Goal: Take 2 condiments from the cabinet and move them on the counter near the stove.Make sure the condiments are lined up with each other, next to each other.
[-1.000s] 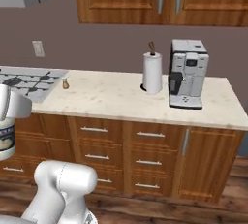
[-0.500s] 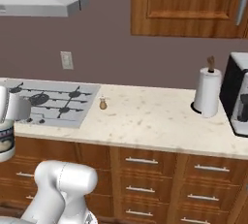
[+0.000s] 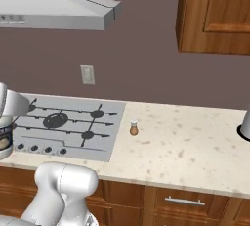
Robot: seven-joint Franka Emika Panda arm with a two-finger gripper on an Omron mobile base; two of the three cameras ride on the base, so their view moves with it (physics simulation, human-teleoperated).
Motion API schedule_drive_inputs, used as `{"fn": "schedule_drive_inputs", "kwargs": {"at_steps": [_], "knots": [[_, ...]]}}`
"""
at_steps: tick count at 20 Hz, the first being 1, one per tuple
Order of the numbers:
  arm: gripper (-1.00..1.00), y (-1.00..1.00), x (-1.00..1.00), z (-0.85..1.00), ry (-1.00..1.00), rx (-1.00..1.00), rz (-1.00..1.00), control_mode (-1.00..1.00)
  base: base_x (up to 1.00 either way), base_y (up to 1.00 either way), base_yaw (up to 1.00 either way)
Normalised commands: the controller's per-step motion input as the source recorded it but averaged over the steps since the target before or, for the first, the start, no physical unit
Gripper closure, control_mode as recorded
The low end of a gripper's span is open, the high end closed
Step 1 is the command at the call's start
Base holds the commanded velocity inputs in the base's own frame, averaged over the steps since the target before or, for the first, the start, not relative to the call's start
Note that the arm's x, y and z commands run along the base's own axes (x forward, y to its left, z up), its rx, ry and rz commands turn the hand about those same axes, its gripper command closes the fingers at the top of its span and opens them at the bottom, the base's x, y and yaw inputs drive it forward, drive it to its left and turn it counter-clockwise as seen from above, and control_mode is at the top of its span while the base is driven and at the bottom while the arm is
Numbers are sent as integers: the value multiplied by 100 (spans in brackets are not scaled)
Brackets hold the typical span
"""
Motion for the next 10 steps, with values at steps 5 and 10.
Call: {"fn": "schedule_drive_inputs", "kwargs": {"at_steps": [5, 10], "knots": [[100, 0, 0, 0, 0, 0, 0, 100, 79, 0, 0], [100, -46, 83, -11, 1, 0, 12, -100, 0, 0, 0]]}}
